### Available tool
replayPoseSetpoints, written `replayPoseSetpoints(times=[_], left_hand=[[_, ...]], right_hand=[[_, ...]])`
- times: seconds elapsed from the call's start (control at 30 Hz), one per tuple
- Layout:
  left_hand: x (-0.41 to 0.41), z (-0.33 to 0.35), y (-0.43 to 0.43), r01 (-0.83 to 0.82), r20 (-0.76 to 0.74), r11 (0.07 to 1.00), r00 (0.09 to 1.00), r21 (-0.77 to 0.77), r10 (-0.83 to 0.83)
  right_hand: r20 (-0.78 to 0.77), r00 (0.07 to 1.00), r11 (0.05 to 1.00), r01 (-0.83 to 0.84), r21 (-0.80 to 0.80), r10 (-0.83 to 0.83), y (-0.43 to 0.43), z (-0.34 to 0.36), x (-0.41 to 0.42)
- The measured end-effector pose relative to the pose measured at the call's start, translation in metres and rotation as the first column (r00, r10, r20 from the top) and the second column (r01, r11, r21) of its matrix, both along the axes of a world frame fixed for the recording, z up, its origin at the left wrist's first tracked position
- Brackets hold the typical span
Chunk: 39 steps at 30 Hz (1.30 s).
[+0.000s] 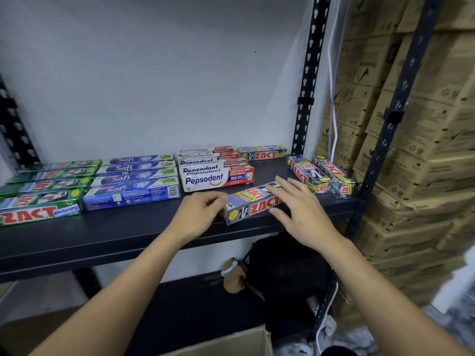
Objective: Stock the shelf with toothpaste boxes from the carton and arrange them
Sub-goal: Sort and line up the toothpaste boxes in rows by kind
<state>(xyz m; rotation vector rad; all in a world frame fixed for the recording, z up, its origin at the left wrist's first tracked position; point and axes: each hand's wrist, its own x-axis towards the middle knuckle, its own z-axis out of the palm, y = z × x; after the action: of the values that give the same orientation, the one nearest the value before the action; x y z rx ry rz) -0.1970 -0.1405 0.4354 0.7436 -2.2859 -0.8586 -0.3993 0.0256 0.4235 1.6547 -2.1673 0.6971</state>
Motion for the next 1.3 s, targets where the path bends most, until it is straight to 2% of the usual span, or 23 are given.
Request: replayPoseSetpoints(times=[0.13, 0.2, 0.37, 0.53, 0.6, 0.7, 0.8, 0.87, 1.07, 1.17, 1.3], left_hand=[[-0.002, 0.002, -0.006, 0.056, 0.037, 0.997, 0.998, 0.051, -0.058], [-0.003, 0.003, -0.007, 0.077, 0.051, 0.995, 0.995, 0.069, -0.080], [-0.006, 0.002, -0.005, 0.082, -0.016, 0.996, 0.997, 0.029, -0.082], [-0.016, 0.002, -0.005, 0.046, -0.136, 0.993, 0.989, -0.111, -0.061], [-0.021, 0.005, -0.012, -0.046, -0.171, 0.966, 0.985, -0.254, 0.002], [-0.031, 0.008, -0.032, -0.167, -0.110, 0.839, 0.986, -0.518, 0.128], [-0.041, 0.003, -0.049, -0.173, 0.009, 0.756, 0.973, -0.631, 0.231], [-0.046, -0.003, -0.053, -0.160, 0.080, 0.740, 0.957, -0.653, 0.277], [-0.050, -0.010, -0.064, -0.133, 0.224, 0.786, 0.918, -0.604, 0.328], [-0.052, -0.012, -0.065, -0.138, 0.260, 0.794, 0.900, -0.592, 0.350], [-0.050, -0.012, -0.062, -0.160, 0.212, 0.790, 0.915, -0.591, 0.344]], right_hand=[[-0.073, 0.994, 0.996, -0.082, 0.044, 0.085, -0.016, 0.001, 0.005], [-0.062, 0.992, 0.992, -0.103, 0.078, 0.108, -0.020, 0.001, 0.005], [-0.057, 0.995, 0.996, -0.085, 0.014, 0.086, -0.024, -0.005, -0.001], [-0.071, 0.996, 0.994, -0.052, -0.092, 0.045, -0.025, -0.012, -0.011], [-0.093, 0.995, 0.991, -0.037, -0.129, 0.025, -0.022, -0.015, -0.020], [-0.133, 0.991, 0.985, -0.026, -0.172, 0.003, -0.020, -0.014, -0.036], [-0.184, 0.983, 0.972, -0.019, -0.235, -0.026, -0.024, 0.000, -0.055], [-0.213, 0.976, 0.967, -0.011, -0.254, -0.045, -0.031, 0.015, -0.069], [-0.293, 0.947, 0.973, 0.066, -0.223, -0.132, -0.076, 0.060, -0.107], [-0.291, 0.940, 0.982, 0.150, -0.110, -0.177, -0.104, 0.069, -0.123], [-0.232, 0.943, 0.963, 0.260, 0.066, -0.239, -0.135, 0.070, -0.139]])
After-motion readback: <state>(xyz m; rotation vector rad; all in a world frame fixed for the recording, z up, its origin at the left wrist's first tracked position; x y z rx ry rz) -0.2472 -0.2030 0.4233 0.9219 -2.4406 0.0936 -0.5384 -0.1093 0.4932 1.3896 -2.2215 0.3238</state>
